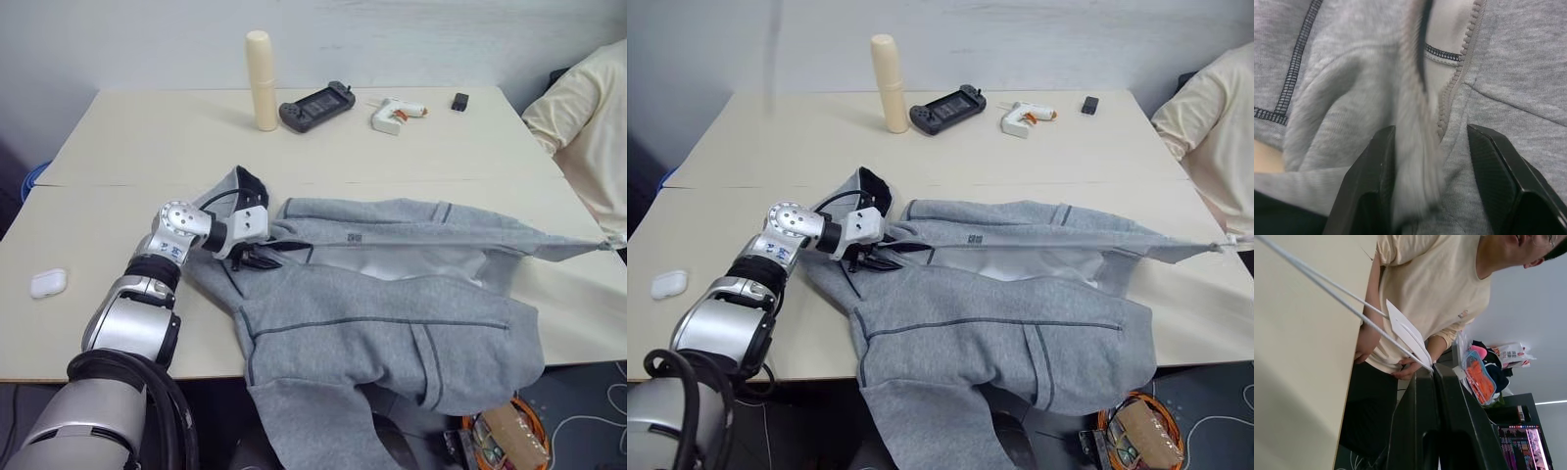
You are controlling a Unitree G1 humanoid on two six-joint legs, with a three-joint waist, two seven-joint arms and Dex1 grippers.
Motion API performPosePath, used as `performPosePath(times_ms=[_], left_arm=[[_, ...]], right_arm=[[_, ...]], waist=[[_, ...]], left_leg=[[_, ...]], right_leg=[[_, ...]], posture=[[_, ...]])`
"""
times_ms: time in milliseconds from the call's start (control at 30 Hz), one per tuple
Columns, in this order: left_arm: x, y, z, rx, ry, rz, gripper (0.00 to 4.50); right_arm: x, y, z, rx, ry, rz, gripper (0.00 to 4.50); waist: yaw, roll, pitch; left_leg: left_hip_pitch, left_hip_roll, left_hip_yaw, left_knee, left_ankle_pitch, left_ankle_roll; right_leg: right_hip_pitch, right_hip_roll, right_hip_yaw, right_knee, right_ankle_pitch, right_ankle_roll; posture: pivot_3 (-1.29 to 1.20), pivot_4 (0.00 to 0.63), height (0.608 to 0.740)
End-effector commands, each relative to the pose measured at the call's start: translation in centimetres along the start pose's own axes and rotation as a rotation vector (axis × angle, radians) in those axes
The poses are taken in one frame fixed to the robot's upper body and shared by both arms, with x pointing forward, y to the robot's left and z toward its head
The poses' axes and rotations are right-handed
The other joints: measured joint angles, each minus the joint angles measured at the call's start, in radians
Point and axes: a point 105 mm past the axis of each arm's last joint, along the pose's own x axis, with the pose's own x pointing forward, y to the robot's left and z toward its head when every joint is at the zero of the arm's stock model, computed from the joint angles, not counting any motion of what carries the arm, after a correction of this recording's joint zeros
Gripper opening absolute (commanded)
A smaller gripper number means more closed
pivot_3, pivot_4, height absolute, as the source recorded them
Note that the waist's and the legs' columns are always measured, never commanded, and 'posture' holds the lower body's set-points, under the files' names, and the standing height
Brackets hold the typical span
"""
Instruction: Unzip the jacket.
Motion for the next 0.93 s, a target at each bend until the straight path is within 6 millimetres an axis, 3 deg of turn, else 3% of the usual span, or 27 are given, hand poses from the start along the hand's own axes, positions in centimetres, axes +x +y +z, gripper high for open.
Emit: performPosePath(times_ms=[33,133,200,300,433,600,800,933], left_arm=[[-0.2,-1.0,-1.8,-0.132,0.007,-0.017,2.28],[-0.6,-0.7,-0.1,-0.187,-0.097,-0.051,2.28],[-1.2,-0.9,1.0,-0.218,-0.166,-0.098,2.46],[-2.8,-1.3,2.5,-0.234,-0.238,-0.151,3.2],[-6.9,-1.5,5.3,-0.288,-0.36,-0.136,4.48],[-11.8,-2.4,5.8,-0.332,-0.36,-0.033,4.5],[-18.1,-3.9,4.1,-0.378,-0.275,0.172,4.5],[-19.7,-4.9,2.0,-0.42,-0.226,0.273,4.5]], right_arm=[[0.7,1.8,3.6,0.091,-0.109,0.124,0.01],[0.8,6.1,6.9,0.216,-0.188,0.381,0.01],[0.9,7.0,8.2,0.241,-0.211,0.462,0.41],[0.8,7.6,9.0,0.302,-0.213,0.575,1.32],[-0.5,6.3,8.3,0.358,-0.164,0.72,2.71],[-3.7,3.4,6.9,0.471,-0.125,0.841,4.44],[-6.7,-0.3,4.6,0.626,-0.085,0.838,4.48],[-8.6,0.0,3.8,0.69,-0.096,0.883,4.48]], waist=[[-0.006,0.001,0.0],[-0.018,0.001,0.0],[-0.018,0.002,0.0],[-0.015,0.002,0.001],[-0.009,0.003,0.002],[0.004,0.003,0.002],[0.004,0.002,0.003],[0.004,0.003,0.002]], left_leg=[[0.0,0.0,0.0,0.0,0.0,0.0],[-0.001,0.0,-0.003,0.0,0.0,0.0],[-0.003,0.0,-0.003,0.0,0.0,0.0],[-0.007,0.0,-0.004,0.002,0.0,0.0],[-0.013,-0.001,-0.007,0.004,-0.001,0.001],[-0.013,-0.001,-0.009,0.005,-0.001,0.002],[-0.006,-0.001,-0.009,0.002,-0.003,0.0],[-0.003,-0.001,-0.009,-0.002,-0.004,-0.002]], right_leg=[[0.0,0.0,0.0,0.0,0.0,0.0],[0.001,0.0,-0.001,0.0,0.0,0.0],[0.0,0.0,-0.002,-0.001,0.0,0.0],[-0.002,0.0,-0.004,0.002,0.0,0.0],[-0.003,0.0,-0.006,-0.001,0.0,0.001],[-0.002,0.0,-0.007,-0.001,0.001,0.001],[0.003,-0.002,-0.006,-0.005,0.0,0.001],[0.002,-0.003,-0.005,-0.005,-0.001,-0.002]], posture=[[0.0,0.15,0.74],[0.0,0.15,0.74],[0.0,0.15,0.74],[0.0,0.15,0.74],[0.0,0.15,0.74],[0.0,0.15,0.74],[0.0,0.15,0.74],[0.0,0.15,0.74]])
